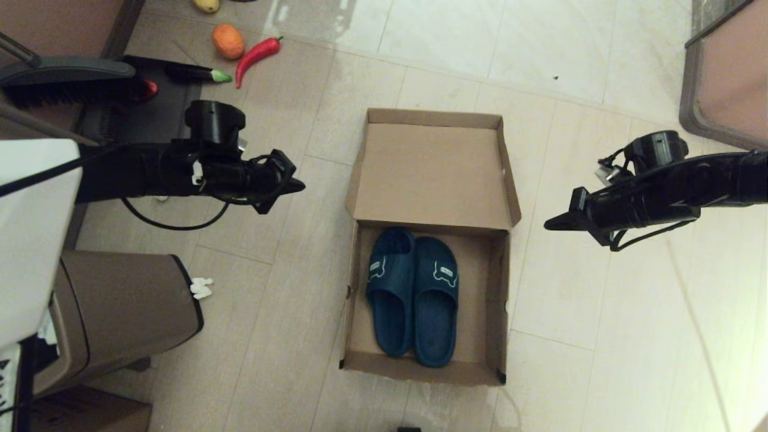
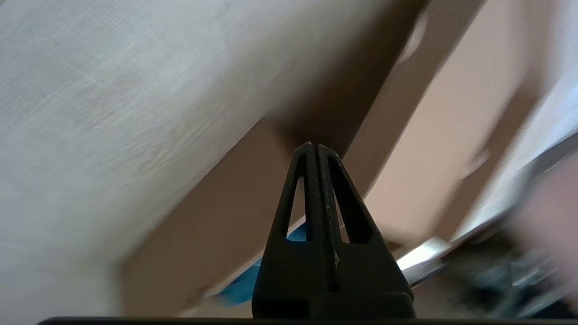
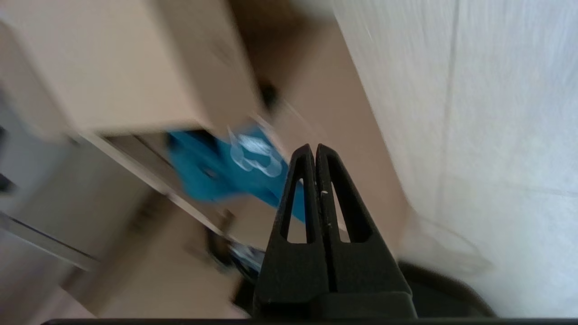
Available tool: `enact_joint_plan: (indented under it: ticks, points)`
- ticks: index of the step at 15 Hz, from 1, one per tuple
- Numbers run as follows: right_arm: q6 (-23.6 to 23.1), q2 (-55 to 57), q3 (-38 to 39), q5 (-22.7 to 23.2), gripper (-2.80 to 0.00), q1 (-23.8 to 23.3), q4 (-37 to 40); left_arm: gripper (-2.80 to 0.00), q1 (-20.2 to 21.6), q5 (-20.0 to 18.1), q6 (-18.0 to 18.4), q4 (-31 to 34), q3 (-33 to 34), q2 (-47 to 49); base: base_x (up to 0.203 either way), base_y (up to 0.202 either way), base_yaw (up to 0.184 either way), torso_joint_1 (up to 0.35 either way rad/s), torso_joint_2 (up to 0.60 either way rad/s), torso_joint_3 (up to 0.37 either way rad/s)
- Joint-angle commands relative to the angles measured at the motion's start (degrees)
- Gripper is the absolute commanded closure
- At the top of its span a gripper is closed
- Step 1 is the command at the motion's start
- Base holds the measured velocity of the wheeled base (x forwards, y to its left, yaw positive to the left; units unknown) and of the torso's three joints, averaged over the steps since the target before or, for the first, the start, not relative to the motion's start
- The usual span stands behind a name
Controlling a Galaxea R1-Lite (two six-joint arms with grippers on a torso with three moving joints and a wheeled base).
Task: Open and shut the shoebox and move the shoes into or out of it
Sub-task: Close the shoe box
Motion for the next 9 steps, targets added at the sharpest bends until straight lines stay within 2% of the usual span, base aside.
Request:
enact_joint_plan:
  ticks: [1,4,5,7,8,9]
  points:
    - [1.9,0.6,-3.7,0.1,0.0,0.1,2.9,0.0,0.3,-0.2,-4.5,-0.2,0.0,0.4,0.0,0.0,0.0,0.0,0.0,0.0]
    - [5.6,0.0,-4.0,0.2,0.0,0.0,5.2,0.0,1.1,2.3,-8.3,-1.1,0.0,0.6,0.0,0.0,0.0,0.0,0.0,0.0]
    - [7.6,-0.6,-4.3,0.2,0.0,0.1,5.2,0.0,1.3,2.4,-8.2,0.0,0.0,-0.2,0.0,0.0,0.0,0.0,0.0,0.0]
    - [8.3,-1.1,-4.2,0.1,0.0,-0.1,5.1,0.0,1.3,2.0,-4.7,5.2,0.0,-0.8,0.0,0.0,0.0,0.0,0.0,0.0]
    - [8.3,-1.7,-3.9,0.0,0.0,-0.5,5.2,0.0,1.4,-0.7,-2.6,7.8,0.0,-1.4,0.0,0.0,0.0,0.0,0.0,0.0]
    - [8.0,-3.1,-3.4,0.0,0.0,-1.4,5.4,0.0,1.7,-6.3,0.3,9.6,0.1,-1.9,0.0,0.0,0.0,0.0,0.0,0.0]
